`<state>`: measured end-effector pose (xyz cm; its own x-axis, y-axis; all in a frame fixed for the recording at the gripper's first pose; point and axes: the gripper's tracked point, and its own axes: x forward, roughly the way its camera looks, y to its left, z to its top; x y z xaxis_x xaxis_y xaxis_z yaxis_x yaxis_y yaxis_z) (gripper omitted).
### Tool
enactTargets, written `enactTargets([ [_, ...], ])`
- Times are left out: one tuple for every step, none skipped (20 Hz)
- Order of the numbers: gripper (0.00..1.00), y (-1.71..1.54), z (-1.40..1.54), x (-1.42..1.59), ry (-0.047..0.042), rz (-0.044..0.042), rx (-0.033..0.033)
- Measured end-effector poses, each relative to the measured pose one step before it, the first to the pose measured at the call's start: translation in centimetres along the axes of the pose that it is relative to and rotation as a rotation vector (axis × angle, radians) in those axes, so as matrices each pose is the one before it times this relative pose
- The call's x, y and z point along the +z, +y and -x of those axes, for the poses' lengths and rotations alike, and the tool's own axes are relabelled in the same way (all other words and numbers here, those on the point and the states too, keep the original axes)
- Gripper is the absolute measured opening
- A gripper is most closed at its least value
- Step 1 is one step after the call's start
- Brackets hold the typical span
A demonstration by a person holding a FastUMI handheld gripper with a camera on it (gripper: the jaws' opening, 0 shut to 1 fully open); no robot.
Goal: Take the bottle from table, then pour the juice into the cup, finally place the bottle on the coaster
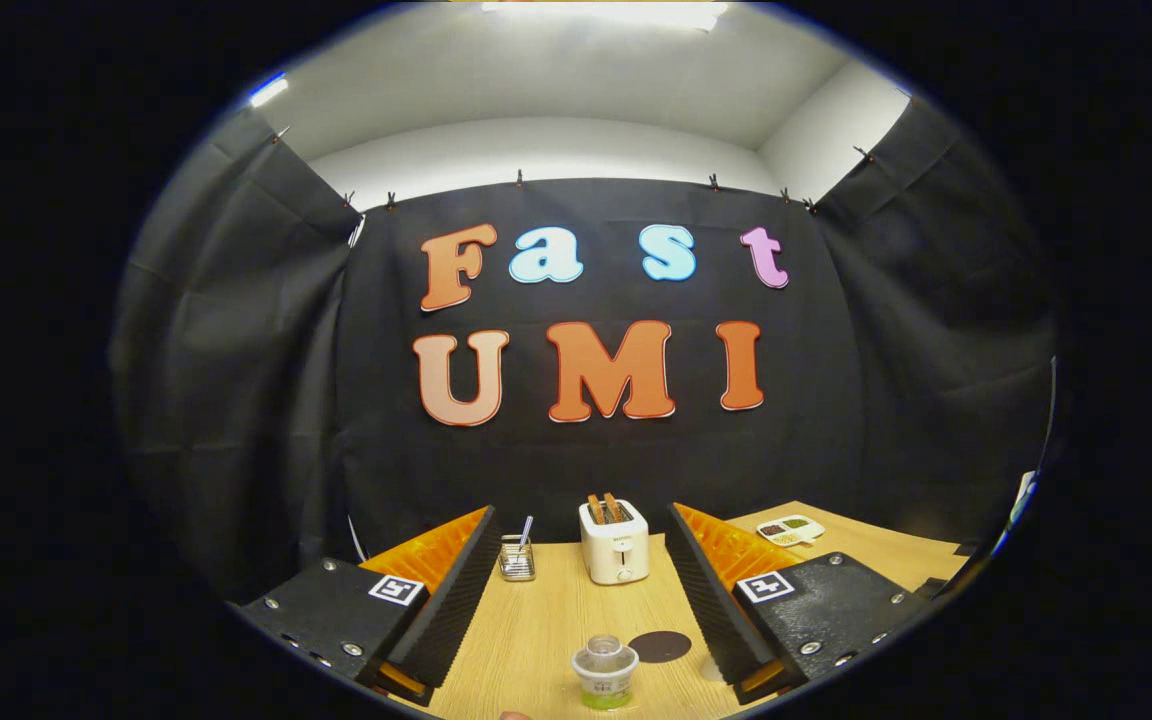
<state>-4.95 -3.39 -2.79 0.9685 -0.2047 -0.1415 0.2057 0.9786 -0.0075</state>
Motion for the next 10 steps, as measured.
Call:
enactTargets([
  [0.98,-0.103,-0.023,-0.444,0.01084,0.00571,-0.00209],
  [0.98,-0.045,-0.077,-0.564,0.01203,0.00371,-0.00242],
  [0.98,-0.088,-0.13,-0.53,0.01097,0.00296,-0.00309],
  [0.98,-0.225,-0.147,-0.626,0.00968,0.00464,-0.00401],
  [0.98,-0.015,-0.144,-0.615,0.00997,0.00761,-0.00499],
  [0.98,-0.13,-0.235,-0.821,0.01348,0.00696,-0.00395],
  [0.98,-0.005,-0.267,-1.038,0.01366,0.0052,0.00059],
  [0.98,0.024,-0.136,-0.747,0.00731,0.00399,-0.00003],
  [0.98,-0.159,-0.26,-0.847,0.01257,0.00244,-0.00127],
  [0.98,0.052,-0.249,-0.935,0.01488,-0.00229,0.00215],
])
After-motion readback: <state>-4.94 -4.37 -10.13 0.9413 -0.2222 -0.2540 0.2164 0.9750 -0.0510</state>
